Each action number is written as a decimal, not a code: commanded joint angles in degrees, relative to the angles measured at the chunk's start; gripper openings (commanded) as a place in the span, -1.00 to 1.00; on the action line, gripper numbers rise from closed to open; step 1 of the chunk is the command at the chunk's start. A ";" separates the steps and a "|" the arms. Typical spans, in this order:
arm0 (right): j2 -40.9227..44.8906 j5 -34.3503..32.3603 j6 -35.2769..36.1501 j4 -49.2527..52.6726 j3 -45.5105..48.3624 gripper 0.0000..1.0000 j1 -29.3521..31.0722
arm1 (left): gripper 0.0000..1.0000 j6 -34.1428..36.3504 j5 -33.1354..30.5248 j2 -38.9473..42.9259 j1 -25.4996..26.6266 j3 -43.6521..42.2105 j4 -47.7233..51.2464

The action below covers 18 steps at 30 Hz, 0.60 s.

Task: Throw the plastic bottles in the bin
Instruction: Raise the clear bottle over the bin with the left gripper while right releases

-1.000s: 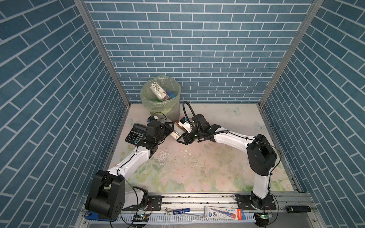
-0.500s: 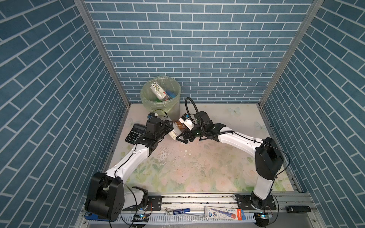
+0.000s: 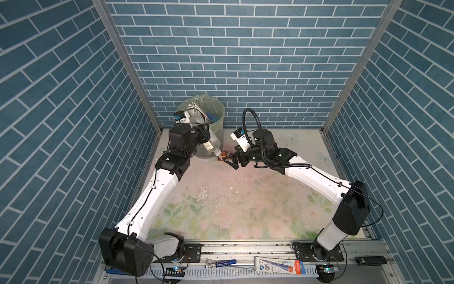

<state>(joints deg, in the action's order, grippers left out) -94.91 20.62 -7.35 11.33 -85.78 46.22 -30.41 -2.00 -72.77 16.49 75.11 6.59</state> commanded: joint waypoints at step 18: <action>0.23 -3.43 0.81 0.58 -5.14 0.98 -2.78 | 0.12 12.53 -4.91 -30.56 -7.72 48.27 -6.39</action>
<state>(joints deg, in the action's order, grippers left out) -94.91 17.21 -7.07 11.99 -90.06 44.12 -14.20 -8.73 -98.19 10.11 122.06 -0.30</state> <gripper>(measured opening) 0.991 0.559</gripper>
